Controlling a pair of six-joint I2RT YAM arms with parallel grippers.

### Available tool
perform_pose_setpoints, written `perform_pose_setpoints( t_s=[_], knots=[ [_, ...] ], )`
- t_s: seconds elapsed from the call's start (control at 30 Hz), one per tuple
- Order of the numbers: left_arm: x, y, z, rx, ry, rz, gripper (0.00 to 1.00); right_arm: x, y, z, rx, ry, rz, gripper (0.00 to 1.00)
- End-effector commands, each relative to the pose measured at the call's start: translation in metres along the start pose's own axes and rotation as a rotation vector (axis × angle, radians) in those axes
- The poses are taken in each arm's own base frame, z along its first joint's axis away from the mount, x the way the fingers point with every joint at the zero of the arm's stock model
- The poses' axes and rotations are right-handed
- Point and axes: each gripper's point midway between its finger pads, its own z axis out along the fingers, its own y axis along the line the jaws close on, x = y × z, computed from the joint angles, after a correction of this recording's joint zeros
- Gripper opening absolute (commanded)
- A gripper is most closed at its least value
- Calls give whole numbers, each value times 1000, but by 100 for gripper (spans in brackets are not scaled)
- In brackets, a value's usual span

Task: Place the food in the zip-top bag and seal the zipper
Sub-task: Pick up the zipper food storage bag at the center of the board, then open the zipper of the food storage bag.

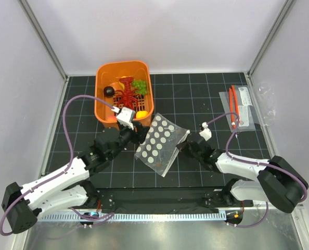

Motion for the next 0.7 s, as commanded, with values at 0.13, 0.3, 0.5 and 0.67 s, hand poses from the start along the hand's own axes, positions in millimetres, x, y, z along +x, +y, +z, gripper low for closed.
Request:
perform_pose_setpoints(
  t_s=[0.13, 0.3, 0.5, 0.67],
  knots=[
    [-4, -34, 15, 159, 1, 6, 59, -77, 88, -31, -140, -233, -47, 1],
    [7, -48, 22, 233, 18, 1, 59, -95, 118, -45, -193, -272, -32, 1],
    [29, -76, 35, 360, 40, -43, 63, -97, 110, -61, -289, -313, 32, 1],
    [29, -93, 33, 429, -27, 7, 65, -91, 105, -62, -287, -289, 50, 1]
  ],
)
